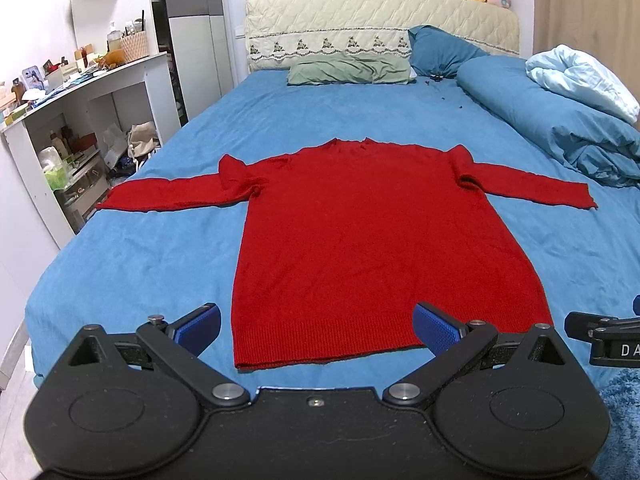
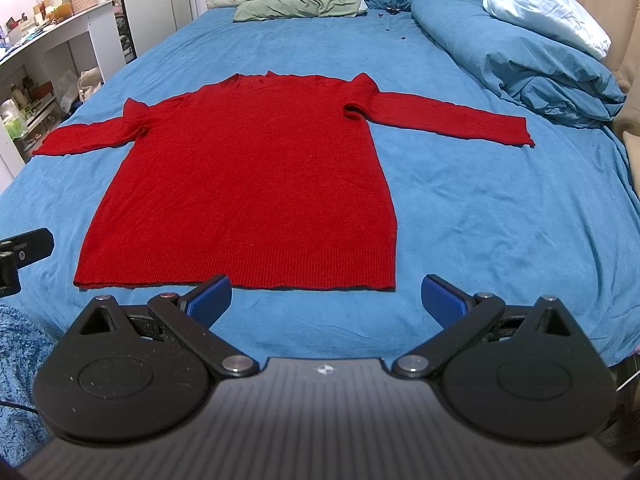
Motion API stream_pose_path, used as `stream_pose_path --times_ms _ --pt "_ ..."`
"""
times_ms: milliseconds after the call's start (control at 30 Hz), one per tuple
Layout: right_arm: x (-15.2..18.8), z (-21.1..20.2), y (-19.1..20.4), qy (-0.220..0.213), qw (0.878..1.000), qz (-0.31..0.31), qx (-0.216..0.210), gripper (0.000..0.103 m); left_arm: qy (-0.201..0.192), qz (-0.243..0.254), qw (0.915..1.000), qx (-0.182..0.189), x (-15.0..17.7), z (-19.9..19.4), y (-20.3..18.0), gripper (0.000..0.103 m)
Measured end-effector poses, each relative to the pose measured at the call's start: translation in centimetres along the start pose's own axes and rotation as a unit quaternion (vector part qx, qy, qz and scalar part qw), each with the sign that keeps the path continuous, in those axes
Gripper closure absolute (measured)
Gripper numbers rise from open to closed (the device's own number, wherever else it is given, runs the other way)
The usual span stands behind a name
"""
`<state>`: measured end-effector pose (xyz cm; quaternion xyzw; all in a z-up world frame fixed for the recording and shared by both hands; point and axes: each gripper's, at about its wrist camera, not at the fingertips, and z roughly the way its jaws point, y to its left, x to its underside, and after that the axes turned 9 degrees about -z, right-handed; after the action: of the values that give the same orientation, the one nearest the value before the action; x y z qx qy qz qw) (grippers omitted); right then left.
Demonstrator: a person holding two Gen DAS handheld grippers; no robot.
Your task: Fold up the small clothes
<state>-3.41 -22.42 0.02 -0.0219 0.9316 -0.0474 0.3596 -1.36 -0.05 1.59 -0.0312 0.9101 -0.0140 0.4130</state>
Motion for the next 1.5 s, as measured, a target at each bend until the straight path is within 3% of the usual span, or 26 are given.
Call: stream_pose_path --times_ms 833,1000,1233,1300,1500 --pt "-0.8 0.1 -0.9 0.001 1.0 0.009 -0.004 0.0 -0.001 -0.003 1.0 0.001 -0.7 0.3 -0.2 0.0" --pt "-3.5 -0.5 -4.6 -0.027 0.999 0.032 -0.001 0.0 -0.037 0.006 0.999 0.026 -5.0 0.4 -1.8 0.0" --pt "-9.7 1.8 -14.9 -0.08 0.99 0.11 0.026 0.0 -0.094 0.028 0.9914 0.088 -14.8 5.2 -6.2 0.0" --pt "-10.9 4.1 -18.0 -0.078 0.987 0.141 0.026 0.0 -0.085 0.028 0.9911 0.098 -17.1 8.3 -7.8 0.0" --pt "-11.0 13.5 -24.6 -0.07 0.974 0.212 0.032 0.0 0.002 -0.007 0.9893 0.145 -20.8 20.0 -11.6 0.0"
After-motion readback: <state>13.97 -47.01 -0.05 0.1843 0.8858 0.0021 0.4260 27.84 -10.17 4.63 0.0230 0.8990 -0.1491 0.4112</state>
